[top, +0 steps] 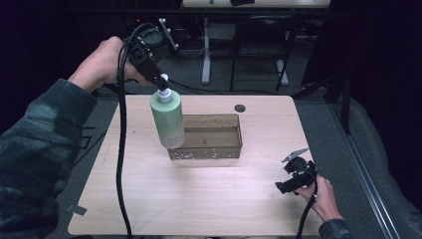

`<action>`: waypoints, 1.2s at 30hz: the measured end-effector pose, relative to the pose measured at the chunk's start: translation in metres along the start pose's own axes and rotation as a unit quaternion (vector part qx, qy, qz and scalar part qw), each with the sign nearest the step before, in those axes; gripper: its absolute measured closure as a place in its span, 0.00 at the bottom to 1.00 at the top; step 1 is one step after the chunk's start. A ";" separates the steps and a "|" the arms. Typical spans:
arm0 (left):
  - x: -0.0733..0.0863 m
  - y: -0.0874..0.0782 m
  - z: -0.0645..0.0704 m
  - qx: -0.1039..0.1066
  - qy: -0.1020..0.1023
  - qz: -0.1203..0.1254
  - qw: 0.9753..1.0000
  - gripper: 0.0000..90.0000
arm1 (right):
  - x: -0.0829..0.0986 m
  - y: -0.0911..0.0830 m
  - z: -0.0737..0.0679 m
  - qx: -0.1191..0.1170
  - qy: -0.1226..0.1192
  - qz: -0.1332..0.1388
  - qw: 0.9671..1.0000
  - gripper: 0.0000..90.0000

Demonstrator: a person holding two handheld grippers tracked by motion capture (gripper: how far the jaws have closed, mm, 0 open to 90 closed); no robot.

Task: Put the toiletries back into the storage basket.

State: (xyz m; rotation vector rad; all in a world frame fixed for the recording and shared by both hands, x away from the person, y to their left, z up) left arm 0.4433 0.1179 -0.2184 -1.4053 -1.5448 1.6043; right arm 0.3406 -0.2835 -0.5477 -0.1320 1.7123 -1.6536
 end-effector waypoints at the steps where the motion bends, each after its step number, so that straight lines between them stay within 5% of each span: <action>1: -0.001 0.001 0.000 -0.002 -0.002 -0.003 1.000 0.70 | 0.000 0.000 0.000 -0.001 0.001 0.000 1.000 0.07; 36: -0.020 0.018 -0.023 -0.022 -0.027 -0.012 0.999 0.70 | 0.000 -0.001 -0.001 0.000 0.000 0.002 1.000 0.07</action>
Point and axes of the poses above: each handheld gripper's, and its own axes: y roughly forward along the jaws, x roughly out of its underside, z roughly to its right, the point moved 2 cm from there along y, roughly forward along the jaws
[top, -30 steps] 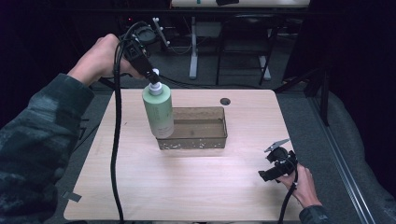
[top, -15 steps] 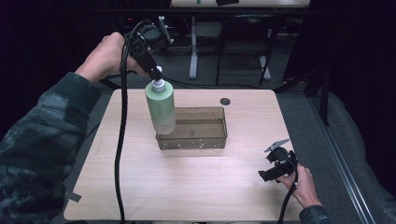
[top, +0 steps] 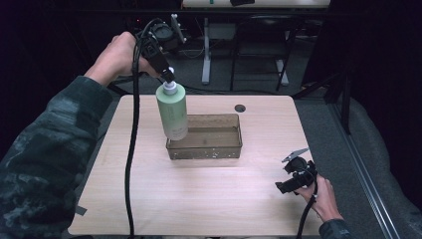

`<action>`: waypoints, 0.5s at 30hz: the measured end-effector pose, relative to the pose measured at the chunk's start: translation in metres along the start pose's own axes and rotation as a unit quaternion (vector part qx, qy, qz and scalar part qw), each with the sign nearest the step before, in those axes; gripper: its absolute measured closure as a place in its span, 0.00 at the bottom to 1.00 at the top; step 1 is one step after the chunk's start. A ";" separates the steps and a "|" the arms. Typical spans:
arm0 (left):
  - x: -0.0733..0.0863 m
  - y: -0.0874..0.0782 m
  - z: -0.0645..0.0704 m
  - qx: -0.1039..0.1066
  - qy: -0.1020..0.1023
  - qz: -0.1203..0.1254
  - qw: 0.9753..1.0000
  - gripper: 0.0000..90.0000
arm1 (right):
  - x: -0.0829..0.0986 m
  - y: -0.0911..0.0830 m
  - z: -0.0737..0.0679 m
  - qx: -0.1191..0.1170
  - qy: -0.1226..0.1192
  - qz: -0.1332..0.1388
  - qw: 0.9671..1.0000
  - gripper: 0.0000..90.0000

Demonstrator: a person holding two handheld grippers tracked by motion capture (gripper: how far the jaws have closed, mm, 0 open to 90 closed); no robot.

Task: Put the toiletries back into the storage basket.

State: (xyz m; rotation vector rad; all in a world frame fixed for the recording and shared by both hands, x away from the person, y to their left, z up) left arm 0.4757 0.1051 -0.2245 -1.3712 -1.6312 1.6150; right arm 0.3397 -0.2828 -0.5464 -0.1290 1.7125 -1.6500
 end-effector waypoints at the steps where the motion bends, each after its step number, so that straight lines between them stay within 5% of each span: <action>1: 0.000 0.001 0.000 0.000 -0.001 0.000 1.000 0.70 | 0.000 0.000 -0.001 -0.002 0.002 0.000 1.000 0.07; 15: -0.003 0.010 -0.005 0.004 -0.011 0.000 1.000 0.70 | 0.000 0.000 0.000 0.001 0.000 0.001 1.000 0.07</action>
Point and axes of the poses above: each handheld gripper's, and its own axes: y roughly forward along the jaws, x roughly out of its underside, z roughly to its right, the point moved 2 cm from there along y, roughly forward along the jaws
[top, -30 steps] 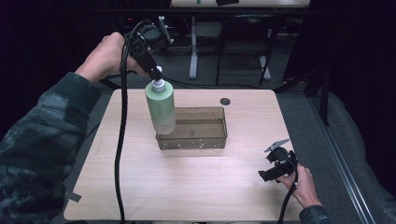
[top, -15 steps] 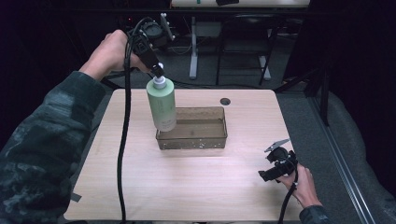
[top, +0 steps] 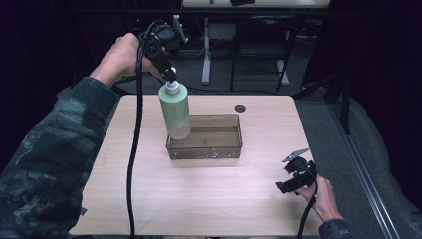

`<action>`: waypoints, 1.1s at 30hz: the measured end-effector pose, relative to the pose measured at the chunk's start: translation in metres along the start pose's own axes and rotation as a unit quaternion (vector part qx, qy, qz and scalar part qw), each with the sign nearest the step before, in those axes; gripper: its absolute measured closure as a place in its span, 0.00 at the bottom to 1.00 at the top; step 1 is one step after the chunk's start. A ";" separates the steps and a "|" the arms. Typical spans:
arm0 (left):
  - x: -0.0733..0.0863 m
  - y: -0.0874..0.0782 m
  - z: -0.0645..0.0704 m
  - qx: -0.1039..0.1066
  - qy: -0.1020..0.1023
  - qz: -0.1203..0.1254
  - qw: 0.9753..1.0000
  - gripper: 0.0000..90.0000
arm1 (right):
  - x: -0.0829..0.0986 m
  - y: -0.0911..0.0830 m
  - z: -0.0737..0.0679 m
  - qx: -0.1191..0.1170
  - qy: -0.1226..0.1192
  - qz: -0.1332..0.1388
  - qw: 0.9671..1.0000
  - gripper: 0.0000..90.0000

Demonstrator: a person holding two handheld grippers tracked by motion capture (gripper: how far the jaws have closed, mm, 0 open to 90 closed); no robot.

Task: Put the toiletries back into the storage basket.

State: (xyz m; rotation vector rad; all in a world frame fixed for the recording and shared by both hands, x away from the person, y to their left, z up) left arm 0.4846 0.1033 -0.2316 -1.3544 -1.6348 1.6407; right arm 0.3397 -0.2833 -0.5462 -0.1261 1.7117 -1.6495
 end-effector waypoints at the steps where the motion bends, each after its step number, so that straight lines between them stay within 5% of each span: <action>1: 0.000 0.000 -0.001 0.000 0.002 0.001 1.000 0.70 | 0.000 0.000 0.000 0.000 0.000 0.000 1.000 0.07; 33: -0.002 0.015 -0.005 0.014 -0.008 0.006 1.000 0.70 | 0.000 -0.001 0.001 0.004 -0.005 0.002 1.000 0.07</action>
Point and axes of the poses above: each handheld gripper's, and its own axes: y roughly forward along the jaws, x roughly out of its underside, z roughly to its right, the point moved 2 cm from there along y, roughly forward along the jaws
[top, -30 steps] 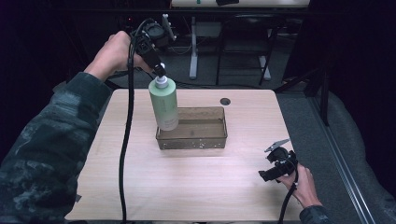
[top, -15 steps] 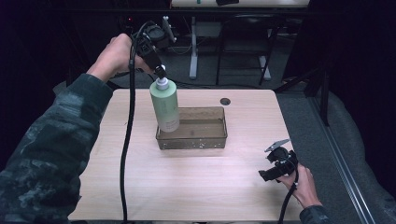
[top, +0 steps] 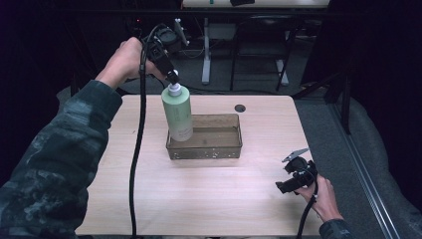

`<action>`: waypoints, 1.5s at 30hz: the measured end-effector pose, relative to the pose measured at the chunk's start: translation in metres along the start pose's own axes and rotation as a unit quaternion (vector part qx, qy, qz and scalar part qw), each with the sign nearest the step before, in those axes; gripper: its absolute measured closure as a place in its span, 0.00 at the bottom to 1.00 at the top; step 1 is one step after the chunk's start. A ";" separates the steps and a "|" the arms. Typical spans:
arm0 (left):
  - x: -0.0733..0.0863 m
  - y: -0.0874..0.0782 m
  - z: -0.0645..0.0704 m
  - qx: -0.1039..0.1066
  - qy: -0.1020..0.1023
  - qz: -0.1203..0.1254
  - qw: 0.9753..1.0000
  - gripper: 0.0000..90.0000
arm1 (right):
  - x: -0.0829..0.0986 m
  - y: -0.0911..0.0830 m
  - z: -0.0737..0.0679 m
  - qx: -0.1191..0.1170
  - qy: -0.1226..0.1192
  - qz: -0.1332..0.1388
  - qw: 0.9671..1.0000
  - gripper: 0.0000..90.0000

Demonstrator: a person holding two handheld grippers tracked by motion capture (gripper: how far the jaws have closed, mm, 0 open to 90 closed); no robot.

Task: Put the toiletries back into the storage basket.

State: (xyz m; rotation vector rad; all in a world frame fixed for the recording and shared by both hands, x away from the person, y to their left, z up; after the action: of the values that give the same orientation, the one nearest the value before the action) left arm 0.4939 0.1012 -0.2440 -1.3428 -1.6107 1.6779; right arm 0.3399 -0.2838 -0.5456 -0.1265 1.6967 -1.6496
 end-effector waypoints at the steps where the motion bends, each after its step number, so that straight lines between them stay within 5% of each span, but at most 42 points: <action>1: 0.000 0.000 0.000 0.000 0.000 0.000 1.000 0.70 | 0.000 0.000 0.000 0.000 0.000 0.000 1.000 0.07; 45: 0.012 0.044 0.001 0.021 -0.005 -0.002 1.000 0.70 | 0.000 -0.001 -0.002 -0.004 0.003 0.002 1.000 0.07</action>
State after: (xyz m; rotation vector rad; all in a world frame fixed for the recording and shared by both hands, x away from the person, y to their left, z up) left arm 0.5009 0.1015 -0.2891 -1.3116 -1.5734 1.7087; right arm 0.3390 -0.2822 -0.5450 -0.1215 1.7070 -1.6428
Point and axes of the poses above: each handheld gripper's, and its own axes: y roughly forward along the jaws, x roughly out of its underside, z roughly to its right, the point moved 2 cm from there along y, roughly forward along the jaws
